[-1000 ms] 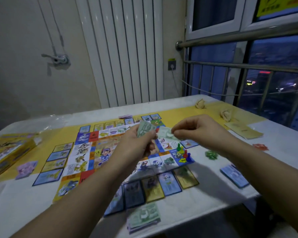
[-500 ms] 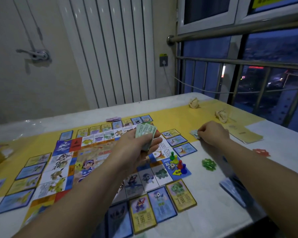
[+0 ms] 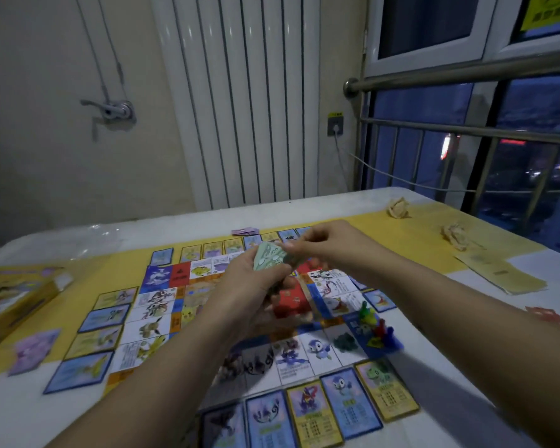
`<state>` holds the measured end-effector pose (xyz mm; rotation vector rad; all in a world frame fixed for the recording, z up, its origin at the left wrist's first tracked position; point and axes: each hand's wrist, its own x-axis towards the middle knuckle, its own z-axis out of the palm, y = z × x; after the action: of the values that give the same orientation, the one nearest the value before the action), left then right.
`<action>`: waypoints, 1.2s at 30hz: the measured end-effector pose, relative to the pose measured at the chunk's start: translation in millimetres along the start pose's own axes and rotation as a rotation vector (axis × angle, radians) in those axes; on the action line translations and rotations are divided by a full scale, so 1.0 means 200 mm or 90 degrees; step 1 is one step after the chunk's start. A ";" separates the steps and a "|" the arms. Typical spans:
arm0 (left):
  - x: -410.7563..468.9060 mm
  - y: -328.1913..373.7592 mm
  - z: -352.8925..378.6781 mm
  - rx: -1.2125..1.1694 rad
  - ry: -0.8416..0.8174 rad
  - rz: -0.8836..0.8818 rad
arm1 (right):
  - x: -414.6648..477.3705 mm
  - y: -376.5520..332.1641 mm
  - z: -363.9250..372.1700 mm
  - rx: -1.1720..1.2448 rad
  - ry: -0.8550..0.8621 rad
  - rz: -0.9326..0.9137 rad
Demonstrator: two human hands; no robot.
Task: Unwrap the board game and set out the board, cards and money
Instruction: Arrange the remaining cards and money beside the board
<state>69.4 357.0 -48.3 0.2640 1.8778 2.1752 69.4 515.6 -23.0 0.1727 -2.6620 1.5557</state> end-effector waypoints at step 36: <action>0.29 0.16 -0.89 -0.215 0.237 0.029 | 1.19 0.11 0.56 -0.205 0.188 -0.024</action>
<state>-41.6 203.8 -46.0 -0.1778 1.6352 2.6696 -168.8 413.5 -73.0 -0.0214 -2.6043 1.0265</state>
